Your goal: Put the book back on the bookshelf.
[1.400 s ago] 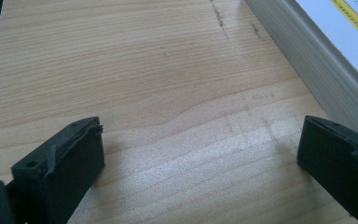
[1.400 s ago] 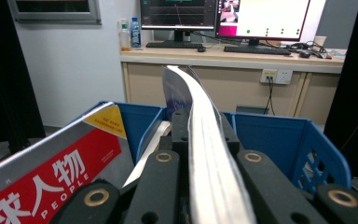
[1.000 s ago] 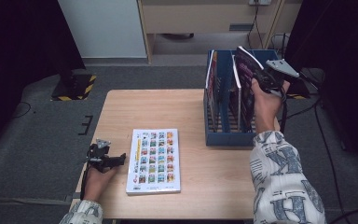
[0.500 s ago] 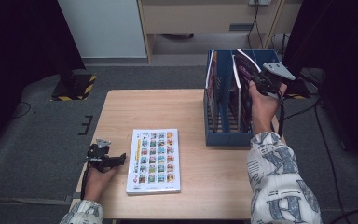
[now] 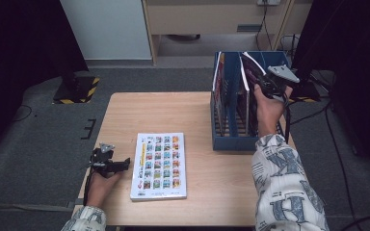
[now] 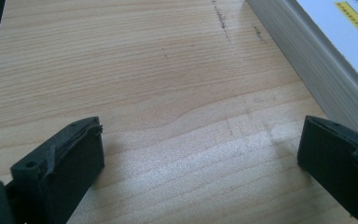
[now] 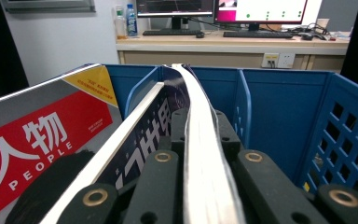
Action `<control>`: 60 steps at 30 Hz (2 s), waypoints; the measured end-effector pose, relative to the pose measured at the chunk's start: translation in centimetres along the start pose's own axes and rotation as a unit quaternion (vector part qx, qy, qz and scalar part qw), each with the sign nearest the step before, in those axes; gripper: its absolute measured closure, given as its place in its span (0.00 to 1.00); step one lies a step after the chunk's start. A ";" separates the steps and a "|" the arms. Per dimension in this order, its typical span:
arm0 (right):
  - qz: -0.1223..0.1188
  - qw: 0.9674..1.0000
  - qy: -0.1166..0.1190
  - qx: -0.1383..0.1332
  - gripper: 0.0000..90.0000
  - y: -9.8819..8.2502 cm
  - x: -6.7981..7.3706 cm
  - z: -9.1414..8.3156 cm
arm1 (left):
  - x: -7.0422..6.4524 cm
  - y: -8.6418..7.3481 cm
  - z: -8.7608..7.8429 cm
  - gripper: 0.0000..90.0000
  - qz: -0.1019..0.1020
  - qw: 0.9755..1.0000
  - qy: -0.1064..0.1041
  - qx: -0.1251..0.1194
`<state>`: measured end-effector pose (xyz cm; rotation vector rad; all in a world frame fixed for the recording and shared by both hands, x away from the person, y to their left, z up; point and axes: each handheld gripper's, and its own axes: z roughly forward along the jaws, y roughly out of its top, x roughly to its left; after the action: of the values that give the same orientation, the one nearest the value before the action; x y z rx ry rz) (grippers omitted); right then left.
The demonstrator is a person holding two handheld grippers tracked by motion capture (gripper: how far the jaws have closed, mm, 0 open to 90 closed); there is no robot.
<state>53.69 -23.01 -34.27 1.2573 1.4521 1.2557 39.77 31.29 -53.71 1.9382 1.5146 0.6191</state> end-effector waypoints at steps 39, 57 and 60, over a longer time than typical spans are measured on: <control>-0.029 0.998 0.007 0.048 0.92 -1.2 0.0 -0.4 | 0.0 0.0 0.0 0.00 0.002 1.000 0.001 0.001; -0.021 1.000 -0.018 0.012 0.93 0.0 0.2 0.4 | -0.1 0.0 0.0 0.00 -0.001 1.000 -0.001 -0.001; -0.018 1.000 -0.020 0.007 0.93 -0.2 0.0 0.5 | -0.1 0.0 0.0 0.00 -0.001 1.000 -0.001 -0.001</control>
<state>54.18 -22.89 -34.58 1.2529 1.4514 1.1926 39.79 31.23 -53.73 1.9347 1.5140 0.6186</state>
